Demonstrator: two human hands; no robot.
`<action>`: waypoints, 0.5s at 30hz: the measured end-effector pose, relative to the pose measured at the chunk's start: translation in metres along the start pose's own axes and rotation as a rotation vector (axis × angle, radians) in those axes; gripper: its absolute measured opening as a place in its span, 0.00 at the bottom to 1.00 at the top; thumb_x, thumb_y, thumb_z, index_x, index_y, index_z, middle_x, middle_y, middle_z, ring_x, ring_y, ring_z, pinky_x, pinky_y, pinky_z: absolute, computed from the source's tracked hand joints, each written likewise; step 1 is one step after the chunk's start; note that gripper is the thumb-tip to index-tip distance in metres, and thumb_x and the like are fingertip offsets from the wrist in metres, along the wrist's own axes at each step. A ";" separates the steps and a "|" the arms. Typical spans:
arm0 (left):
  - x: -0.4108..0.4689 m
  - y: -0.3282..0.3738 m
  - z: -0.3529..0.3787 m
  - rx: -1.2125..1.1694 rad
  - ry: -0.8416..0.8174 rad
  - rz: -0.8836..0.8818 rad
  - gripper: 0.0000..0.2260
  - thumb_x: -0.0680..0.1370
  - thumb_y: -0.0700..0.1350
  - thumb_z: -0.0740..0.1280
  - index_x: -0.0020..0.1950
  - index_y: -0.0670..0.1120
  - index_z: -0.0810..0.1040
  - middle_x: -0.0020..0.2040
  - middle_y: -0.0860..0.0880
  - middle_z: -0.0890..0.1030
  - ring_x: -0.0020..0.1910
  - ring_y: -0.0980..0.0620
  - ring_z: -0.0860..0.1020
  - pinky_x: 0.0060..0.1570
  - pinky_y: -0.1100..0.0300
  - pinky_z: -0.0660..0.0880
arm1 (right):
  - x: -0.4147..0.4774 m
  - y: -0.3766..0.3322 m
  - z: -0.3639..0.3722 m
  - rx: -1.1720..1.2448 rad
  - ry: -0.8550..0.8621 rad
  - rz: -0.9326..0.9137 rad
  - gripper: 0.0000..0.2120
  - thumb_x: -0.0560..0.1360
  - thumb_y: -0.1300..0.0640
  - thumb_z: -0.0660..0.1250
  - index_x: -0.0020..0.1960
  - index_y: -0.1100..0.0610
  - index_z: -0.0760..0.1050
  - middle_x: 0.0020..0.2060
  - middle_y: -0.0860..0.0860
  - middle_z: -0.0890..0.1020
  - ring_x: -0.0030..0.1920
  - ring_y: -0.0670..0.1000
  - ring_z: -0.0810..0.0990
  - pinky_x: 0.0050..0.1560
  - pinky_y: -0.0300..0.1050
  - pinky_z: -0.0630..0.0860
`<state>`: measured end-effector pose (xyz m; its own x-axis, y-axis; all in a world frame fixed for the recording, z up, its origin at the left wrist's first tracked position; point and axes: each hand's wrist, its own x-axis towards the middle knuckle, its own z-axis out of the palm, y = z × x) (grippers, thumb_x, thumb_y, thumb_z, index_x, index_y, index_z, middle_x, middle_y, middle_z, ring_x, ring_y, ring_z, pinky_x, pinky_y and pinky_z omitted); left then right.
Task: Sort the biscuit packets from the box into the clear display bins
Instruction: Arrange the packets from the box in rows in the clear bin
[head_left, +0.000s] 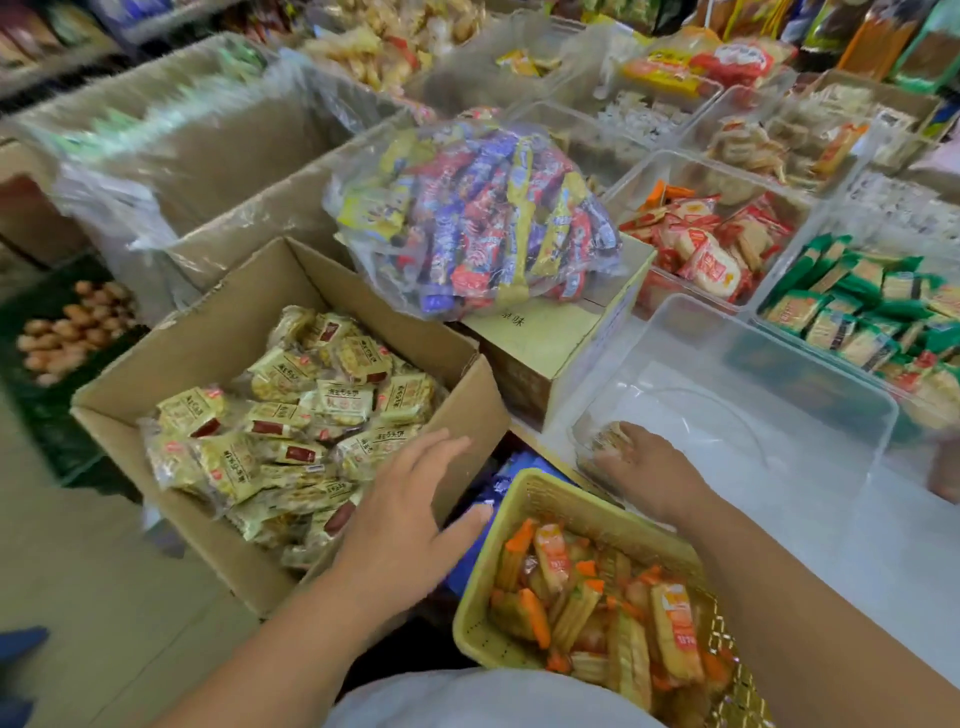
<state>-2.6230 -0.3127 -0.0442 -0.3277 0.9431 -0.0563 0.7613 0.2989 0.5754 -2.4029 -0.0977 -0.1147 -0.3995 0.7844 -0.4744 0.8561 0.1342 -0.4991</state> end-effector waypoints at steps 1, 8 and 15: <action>-0.008 -0.014 -0.013 -0.004 0.037 -0.036 0.27 0.78 0.61 0.69 0.76 0.59 0.68 0.71 0.65 0.63 0.68 0.72 0.56 0.66 0.77 0.49 | -0.009 -0.010 0.002 0.003 0.038 -0.011 0.30 0.79 0.41 0.66 0.76 0.53 0.67 0.72 0.55 0.73 0.70 0.59 0.72 0.66 0.51 0.69; -0.011 -0.131 -0.085 0.175 0.006 -0.362 0.34 0.76 0.62 0.72 0.78 0.56 0.65 0.76 0.50 0.69 0.72 0.46 0.70 0.69 0.48 0.68 | -0.069 -0.119 0.054 -0.044 0.156 -0.328 0.31 0.77 0.36 0.64 0.77 0.47 0.66 0.76 0.49 0.68 0.76 0.52 0.63 0.76 0.52 0.61; 0.048 -0.201 -0.108 0.605 -0.233 -0.190 0.46 0.66 0.72 0.74 0.80 0.59 0.62 0.81 0.44 0.61 0.79 0.40 0.60 0.78 0.40 0.60 | -0.086 -0.207 0.128 -0.291 0.051 -0.493 0.30 0.78 0.30 0.54 0.77 0.38 0.61 0.82 0.45 0.52 0.81 0.53 0.36 0.79 0.58 0.47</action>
<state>-2.8520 -0.3435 -0.0749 -0.4095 0.8525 -0.3249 0.9037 0.4278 -0.0167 -2.5874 -0.2701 -0.0635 -0.7642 0.6142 -0.1970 0.6305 0.6467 -0.4293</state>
